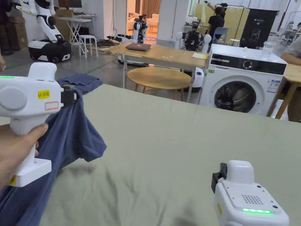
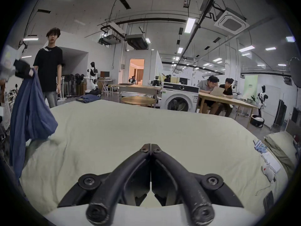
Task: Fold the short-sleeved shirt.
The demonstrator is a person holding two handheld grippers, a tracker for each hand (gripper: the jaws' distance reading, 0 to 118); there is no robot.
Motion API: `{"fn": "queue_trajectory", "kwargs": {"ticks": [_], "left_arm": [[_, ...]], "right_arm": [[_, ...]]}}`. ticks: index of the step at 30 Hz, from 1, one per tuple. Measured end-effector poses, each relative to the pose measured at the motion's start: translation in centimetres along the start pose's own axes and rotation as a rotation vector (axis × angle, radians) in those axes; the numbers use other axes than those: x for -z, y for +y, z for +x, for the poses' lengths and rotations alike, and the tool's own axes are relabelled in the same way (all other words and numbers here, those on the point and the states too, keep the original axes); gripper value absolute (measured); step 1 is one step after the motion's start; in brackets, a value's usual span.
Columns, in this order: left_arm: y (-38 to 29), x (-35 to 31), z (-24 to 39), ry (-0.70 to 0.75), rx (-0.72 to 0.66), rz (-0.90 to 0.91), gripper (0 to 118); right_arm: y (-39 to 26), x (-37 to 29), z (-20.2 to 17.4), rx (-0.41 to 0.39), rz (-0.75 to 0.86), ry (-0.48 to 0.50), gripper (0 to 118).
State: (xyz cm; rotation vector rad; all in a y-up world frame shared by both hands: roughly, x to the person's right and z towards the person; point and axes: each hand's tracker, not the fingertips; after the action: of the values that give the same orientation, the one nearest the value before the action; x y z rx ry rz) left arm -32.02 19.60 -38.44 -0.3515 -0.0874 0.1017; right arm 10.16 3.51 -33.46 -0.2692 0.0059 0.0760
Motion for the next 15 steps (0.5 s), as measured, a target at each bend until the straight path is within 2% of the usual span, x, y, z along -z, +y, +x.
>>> {"fn": "queue_trajectory", "kwargs": {"ticks": [8, 15], "left_arm": [[2.3, 3.5, 16.8, -0.337, 0.101, 0.006, 0], [-3.7, 8.2, 31.5, -0.556, 0.198, -0.154, 0]], "right_arm": [[-0.2, -3.0, 5.2, 0.007, 0.021, -0.106, 0], [-1.1, -6.3, 10.7, 0.019, 0.022, -0.232, 0]]}}
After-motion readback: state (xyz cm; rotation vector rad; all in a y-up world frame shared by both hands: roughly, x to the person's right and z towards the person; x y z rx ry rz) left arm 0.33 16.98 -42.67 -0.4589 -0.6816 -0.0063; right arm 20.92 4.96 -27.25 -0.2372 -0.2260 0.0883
